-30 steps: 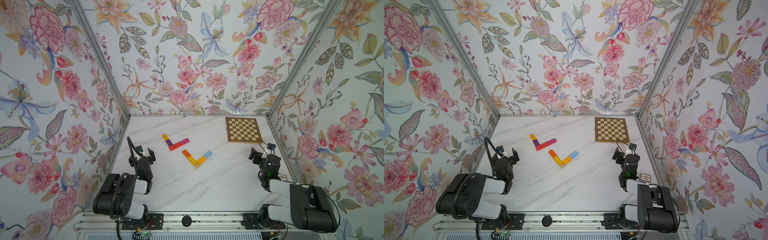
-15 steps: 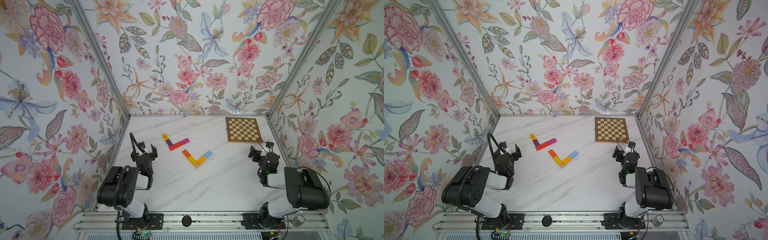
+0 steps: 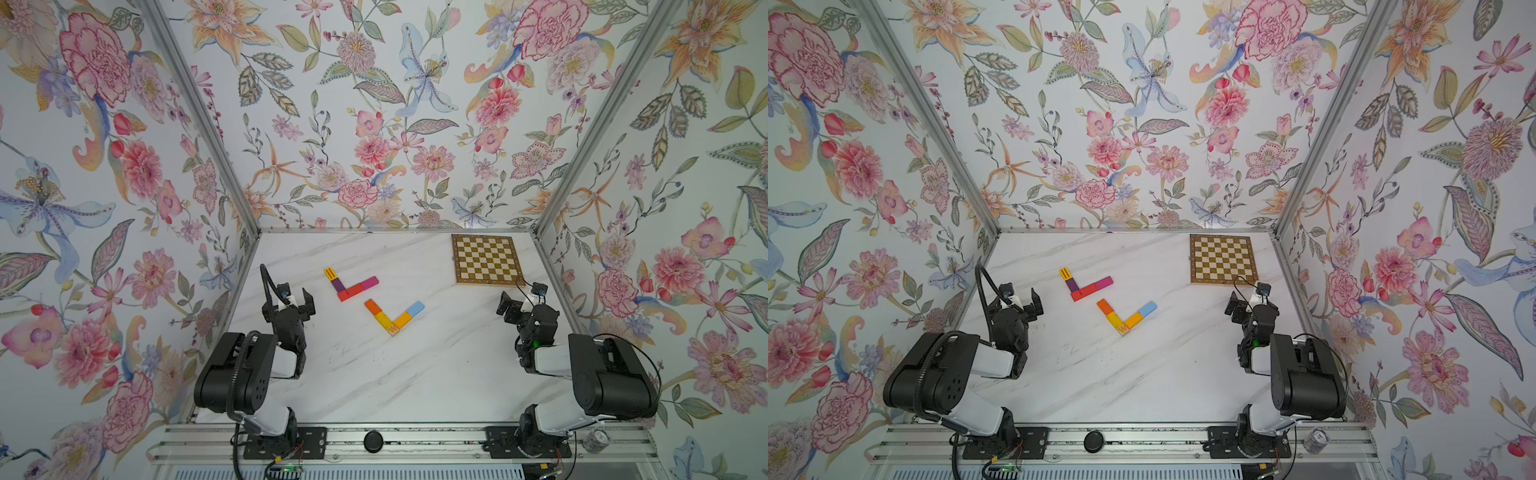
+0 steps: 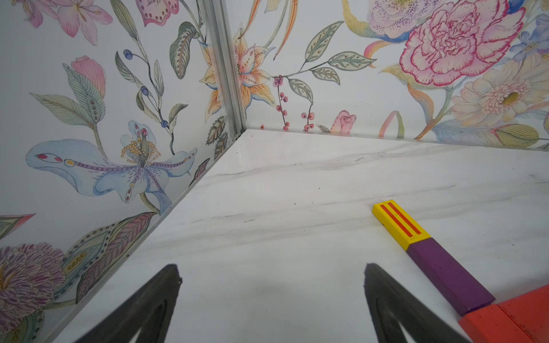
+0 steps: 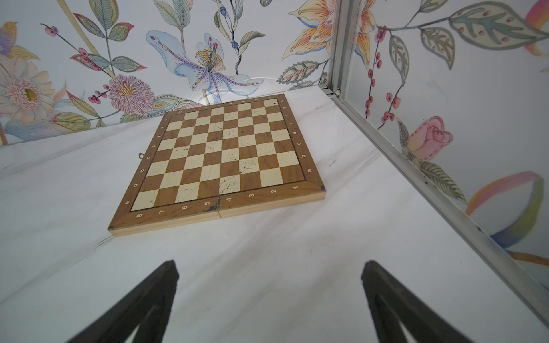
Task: Assemble the letter v with building blocks
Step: Reset both arms
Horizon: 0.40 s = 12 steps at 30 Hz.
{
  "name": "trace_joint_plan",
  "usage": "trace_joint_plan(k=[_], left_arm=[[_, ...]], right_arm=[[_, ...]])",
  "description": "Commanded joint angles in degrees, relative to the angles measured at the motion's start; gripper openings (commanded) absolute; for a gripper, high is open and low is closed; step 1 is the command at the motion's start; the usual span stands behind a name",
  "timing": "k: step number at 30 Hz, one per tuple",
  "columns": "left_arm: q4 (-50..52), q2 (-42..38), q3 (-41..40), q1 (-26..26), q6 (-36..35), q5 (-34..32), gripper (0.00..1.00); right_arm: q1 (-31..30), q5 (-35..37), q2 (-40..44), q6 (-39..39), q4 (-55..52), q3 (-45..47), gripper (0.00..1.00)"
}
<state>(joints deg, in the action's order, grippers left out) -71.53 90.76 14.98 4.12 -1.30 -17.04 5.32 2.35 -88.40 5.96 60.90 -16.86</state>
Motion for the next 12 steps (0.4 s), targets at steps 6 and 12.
trace_joint_plan(k=[6, 12], left_arm=[[0.37, -0.09, 0.49, -0.5, -0.46, 0.18, 0.99], [0.36, 0.01, 0.49, -0.52, -0.46, 0.22, 0.99]], right_arm=[[-0.58, 1.37, -0.21, -0.29, 0.01, -1.17, 0.99], [-0.48, 1.16, -0.11, -0.22, 0.31, -1.03, 0.99]])
